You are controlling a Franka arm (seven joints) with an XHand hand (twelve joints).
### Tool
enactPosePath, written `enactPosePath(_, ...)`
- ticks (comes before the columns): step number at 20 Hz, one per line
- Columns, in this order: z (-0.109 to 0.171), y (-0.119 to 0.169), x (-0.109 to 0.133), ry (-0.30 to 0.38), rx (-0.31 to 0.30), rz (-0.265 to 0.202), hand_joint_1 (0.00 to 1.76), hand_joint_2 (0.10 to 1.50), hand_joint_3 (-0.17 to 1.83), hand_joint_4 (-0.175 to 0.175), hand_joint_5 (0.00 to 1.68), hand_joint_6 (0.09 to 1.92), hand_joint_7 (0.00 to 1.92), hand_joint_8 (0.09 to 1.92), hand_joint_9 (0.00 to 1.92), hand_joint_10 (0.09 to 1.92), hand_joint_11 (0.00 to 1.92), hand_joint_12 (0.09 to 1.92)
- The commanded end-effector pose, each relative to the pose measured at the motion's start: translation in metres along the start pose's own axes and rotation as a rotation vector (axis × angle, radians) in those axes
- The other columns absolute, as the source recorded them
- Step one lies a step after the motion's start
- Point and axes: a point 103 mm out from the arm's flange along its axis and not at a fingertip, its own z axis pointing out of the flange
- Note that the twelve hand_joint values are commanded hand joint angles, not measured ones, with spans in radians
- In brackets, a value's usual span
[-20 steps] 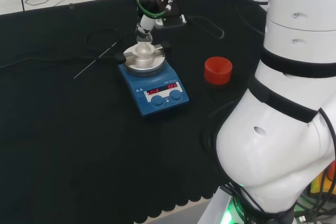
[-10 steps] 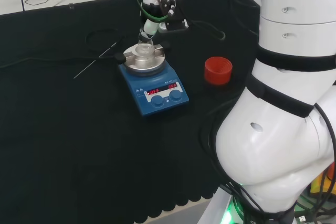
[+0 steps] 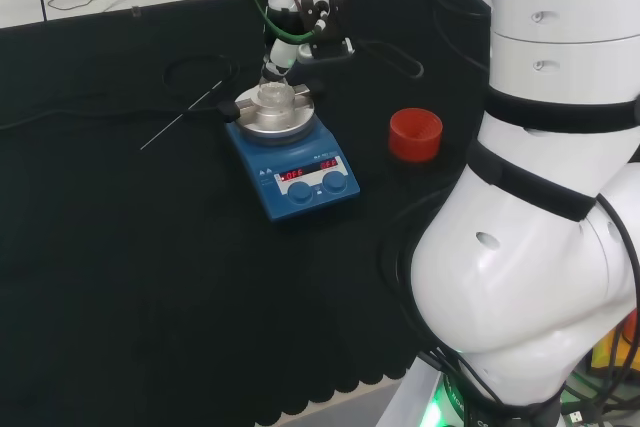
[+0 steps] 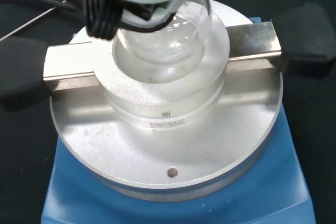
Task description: Place the round-bottom flask on the heater.
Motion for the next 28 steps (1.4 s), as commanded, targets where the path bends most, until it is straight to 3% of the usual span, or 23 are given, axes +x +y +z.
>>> enactPosePath(1,0.003,0.004,-0.003,0.044,0.016,-0.01,1.11,0.65,0.72,0.175,1.22,0.79,0.38,0.66,0.63,0.59,0.33,1.33)
enactPosePath(10,0.009,0.003,-0.012,0.075,0.046,-0.013,1.07,0.89,0.3,0.175,1.14,0.78,0.29,0.7,0.52,0.66,0.25,1.37)
enactPosePath(12,0.008,0.002,-0.012,0.084,0.045,-0.015,1.0,0.79,0.39,0.036,1.07,0.74,0.28,0.69,0.51,0.66,0.23,1.37)
enactPosePath(13,0.007,0.001,-0.012,0.083,0.043,-0.017,0.98,0.73,0.47,-0.006,1.05,0.73,0.28,0.69,0.51,0.66,0.22,1.37)
enactPosePath(15,0.006,-0.002,-0.012,0.089,0.043,-0.022,0.96,0.66,0.58,-0.036,1.01,0.72,0.27,0.69,0.5,0.66,0.21,1.38)
enactPosePath(28,-0.011,-0.03,-0.009,0.104,0.007,-0.037,0.91,0.57,0.64,-0.018,0.77,0.73,0.23,0.68,0.45,0.67,0.15,1.4)
